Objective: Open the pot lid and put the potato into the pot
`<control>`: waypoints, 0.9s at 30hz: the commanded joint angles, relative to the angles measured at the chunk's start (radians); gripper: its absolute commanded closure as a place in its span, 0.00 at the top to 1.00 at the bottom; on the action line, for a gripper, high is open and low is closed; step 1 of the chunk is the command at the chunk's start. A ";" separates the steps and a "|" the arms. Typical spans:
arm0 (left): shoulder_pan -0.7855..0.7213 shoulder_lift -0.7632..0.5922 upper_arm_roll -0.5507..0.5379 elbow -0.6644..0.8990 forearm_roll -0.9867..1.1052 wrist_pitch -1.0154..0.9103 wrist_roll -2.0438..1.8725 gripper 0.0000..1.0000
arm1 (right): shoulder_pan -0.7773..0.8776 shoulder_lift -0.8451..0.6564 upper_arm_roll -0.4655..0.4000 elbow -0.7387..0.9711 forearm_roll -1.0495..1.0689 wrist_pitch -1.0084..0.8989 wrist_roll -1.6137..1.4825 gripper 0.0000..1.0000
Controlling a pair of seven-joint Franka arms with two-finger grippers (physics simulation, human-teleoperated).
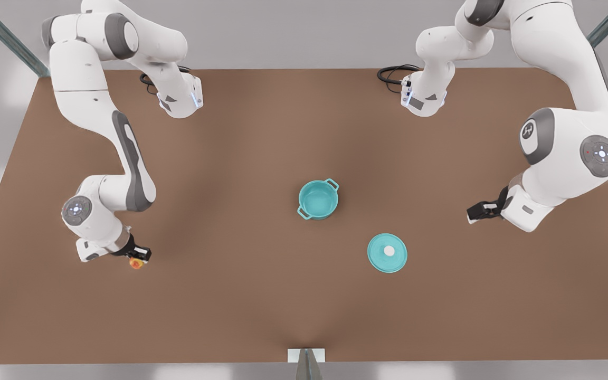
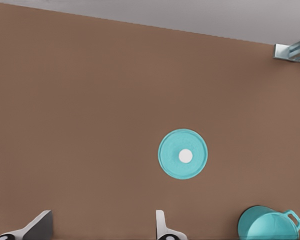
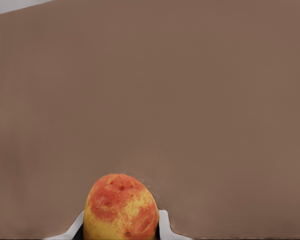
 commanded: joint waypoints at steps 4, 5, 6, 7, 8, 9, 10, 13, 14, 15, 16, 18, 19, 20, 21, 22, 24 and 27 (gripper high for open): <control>0.000 -0.003 0.000 0.000 0.015 -0.035 0.234 1.00 | 0.196 -0.016 0.001 0.067 0.072 -0.242 0.572 0.57; 0.000 -0.003 0.000 0.001 0.015 -0.045 0.234 1.00 | 0.227 -0.016 0.013 0.072 0.085 -0.245 0.615 0.57; 0.000 -0.003 0.001 0.001 0.022 -0.047 0.234 1.00 | 0.234 -0.019 0.053 0.079 0.086 -0.270 0.660 0.57; 0.000 -0.003 0.000 0.001 0.027 -0.047 0.234 1.00 | 0.236 -0.018 0.094 0.104 0.085 -0.293 0.709 0.57; 0.000 -0.003 0.000 0.001 0.027 -0.051 0.232 1.00 | 0.236 -0.019 0.129 0.108 0.083 -0.294 0.742 0.57; 0.000 -0.003 0.000 0.001 0.027 -0.053 0.232 1.00 | 0.245 -0.019 0.165 0.110 0.083 -0.293 0.781 0.57; 0.000 -0.003 0.000 0.001 0.027 -0.053 0.234 1.00 | 0.283 -0.018 0.165 0.136 0.085 -0.302 0.825 0.57; 0.000 -0.003 0.000 0.000 0.027 -0.055 0.232 1.00 | 0.412 -0.009 0.165 0.179 0.086 -0.307 0.948 0.57; 0.000 -0.003 0.000 0.000 0.027 -0.055 0.234 1.00 | 0.443 0.001 0.165 0.188 0.086 -0.307 0.972 0.57; 0.000 -0.003 0.000 0.001 0.027 -0.055 0.234 1.00 | 0.478 0.033 0.165 0.229 0.086 -0.307 0.996 0.57; 0.000 -0.003 0.000 0.001 0.029 -0.055 0.234 1.00 | 0.510 0.057 0.163 0.259 0.086 -0.307 1.019 0.57; 0.000 -0.003 0.000 0.001 0.029 -0.055 0.234 1.00 | 0.557 0.105 0.162 0.283 0.083 -0.305 1.037 0.57; 0.000 -0.003 0.000 0.001 0.029 -0.055 0.234 1.00 | 0.581 0.136 0.159 0.321 0.083 -0.305 1.054 0.57; 0.000 -0.003 0.000 0.001 0.029 -0.055 0.234 1.00 | 0.598 0.160 0.157 0.337 0.082 -0.297 1.066 0.57; 0.000 -0.003 0.000 0.001 0.029 -0.055 0.234 1.00 | 0.612 0.185 0.156 0.348 0.080 -0.294 1.066 0.57; 0.000 -0.003 0.000 0.001 0.029 -0.055 0.234 1.00 | 0.621 0.217 0.156 0.381 0.077 -0.293 1.069 0.56; 0.000 -0.003 0.000 0.001 0.029 -0.053 0.234 1.00 | 0.679 0.269 0.093 0.453 0.079 -0.293 1.085 0.56; 0.000 -0.003 0.000 0.001 0.029 -0.055 0.234 1.00 | 0.687 0.300 0.093 0.480 0.077 -0.293 1.091 0.56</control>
